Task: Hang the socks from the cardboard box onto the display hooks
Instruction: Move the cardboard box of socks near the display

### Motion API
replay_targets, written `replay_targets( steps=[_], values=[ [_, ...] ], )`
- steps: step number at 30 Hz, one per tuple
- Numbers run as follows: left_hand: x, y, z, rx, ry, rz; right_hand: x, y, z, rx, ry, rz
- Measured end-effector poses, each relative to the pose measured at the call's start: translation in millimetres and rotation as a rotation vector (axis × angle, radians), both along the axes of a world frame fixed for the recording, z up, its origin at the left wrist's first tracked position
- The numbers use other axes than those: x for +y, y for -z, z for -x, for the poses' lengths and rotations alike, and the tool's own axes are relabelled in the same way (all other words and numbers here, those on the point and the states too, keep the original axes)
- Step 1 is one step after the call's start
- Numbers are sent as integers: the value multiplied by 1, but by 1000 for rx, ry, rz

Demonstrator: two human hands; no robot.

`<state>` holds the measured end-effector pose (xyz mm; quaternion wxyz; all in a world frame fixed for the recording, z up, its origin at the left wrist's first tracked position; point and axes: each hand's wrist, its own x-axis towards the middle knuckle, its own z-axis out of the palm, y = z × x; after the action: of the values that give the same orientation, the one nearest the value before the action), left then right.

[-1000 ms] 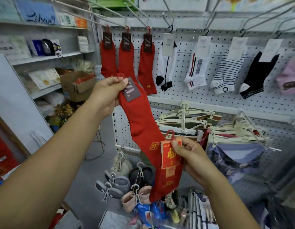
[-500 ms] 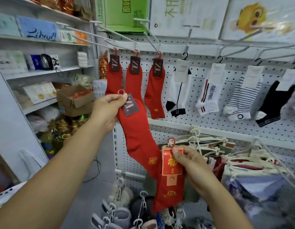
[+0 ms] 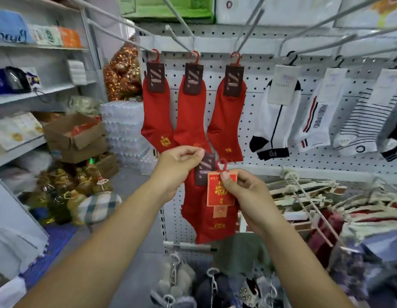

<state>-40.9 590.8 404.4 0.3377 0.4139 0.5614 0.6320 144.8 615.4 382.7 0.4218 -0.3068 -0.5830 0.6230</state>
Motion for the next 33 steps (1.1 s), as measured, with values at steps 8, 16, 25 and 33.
replay_targets(
  steps=[8,16,25,33],
  values=[
    [29,-42,32,27,105,-53,23,-45,46,185,215,-68],
    [53,-109,51,171,-20,-372,44,-68,35,185,320,-68],
    [78,-130,68,138,-102,-442,48,-63,27,177,330,-90],
    [73,-112,75,62,-107,-412,43,-59,16,196,331,-49]
  ],
)
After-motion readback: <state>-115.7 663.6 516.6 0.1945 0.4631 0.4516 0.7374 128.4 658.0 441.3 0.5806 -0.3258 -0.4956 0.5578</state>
